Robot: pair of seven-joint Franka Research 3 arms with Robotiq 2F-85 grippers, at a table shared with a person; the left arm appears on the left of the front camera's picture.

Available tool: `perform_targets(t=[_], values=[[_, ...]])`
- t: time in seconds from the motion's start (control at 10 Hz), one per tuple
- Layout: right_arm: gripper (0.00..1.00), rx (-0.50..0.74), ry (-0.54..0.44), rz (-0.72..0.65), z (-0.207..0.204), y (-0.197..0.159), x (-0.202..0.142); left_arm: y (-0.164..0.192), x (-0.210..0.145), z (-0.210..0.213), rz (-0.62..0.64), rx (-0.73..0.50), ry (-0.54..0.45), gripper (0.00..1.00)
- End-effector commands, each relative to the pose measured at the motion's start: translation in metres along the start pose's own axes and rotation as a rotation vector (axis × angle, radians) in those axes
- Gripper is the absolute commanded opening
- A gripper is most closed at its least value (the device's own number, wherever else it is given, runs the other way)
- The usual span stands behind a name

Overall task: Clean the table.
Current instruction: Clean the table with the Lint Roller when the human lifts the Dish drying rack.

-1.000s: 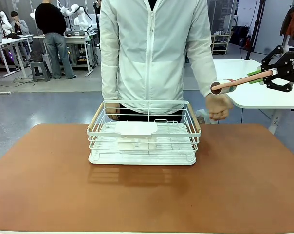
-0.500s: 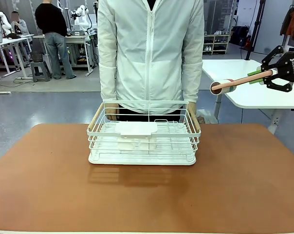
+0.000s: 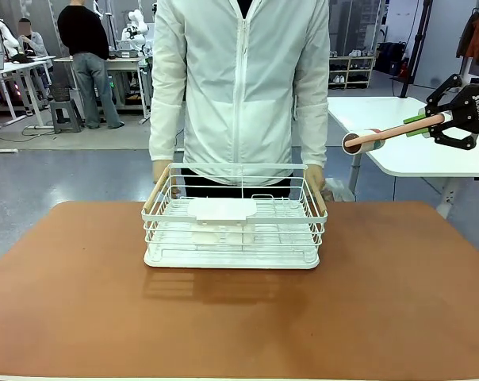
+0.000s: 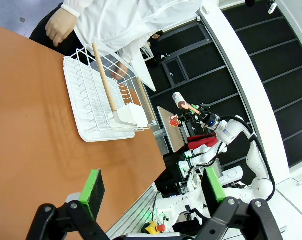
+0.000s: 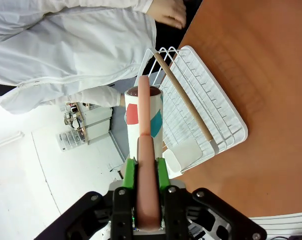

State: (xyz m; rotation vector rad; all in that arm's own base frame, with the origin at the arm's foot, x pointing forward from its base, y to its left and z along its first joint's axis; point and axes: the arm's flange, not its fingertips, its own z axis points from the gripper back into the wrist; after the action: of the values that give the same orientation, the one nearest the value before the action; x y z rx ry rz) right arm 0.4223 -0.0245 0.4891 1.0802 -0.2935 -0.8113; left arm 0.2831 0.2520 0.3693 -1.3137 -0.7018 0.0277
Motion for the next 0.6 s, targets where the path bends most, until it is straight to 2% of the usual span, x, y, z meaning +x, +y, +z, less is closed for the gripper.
perform_targets(t=[0.0, 0.5], values=[[0.00, 0.000, 0.001, 0.002, -0.0005, 0.0011, -0.0014, -0.0004, -0.0012, 0.0025, -0.012, -0.018, -0.009, 1.00], [0.00, 0.000, 0.001, 0.002, -0.0005, 0.0011, -0.0014, -0.0004, -0.0012, 0.0025, -0.012, -0.018, -0.009, 1.00]])
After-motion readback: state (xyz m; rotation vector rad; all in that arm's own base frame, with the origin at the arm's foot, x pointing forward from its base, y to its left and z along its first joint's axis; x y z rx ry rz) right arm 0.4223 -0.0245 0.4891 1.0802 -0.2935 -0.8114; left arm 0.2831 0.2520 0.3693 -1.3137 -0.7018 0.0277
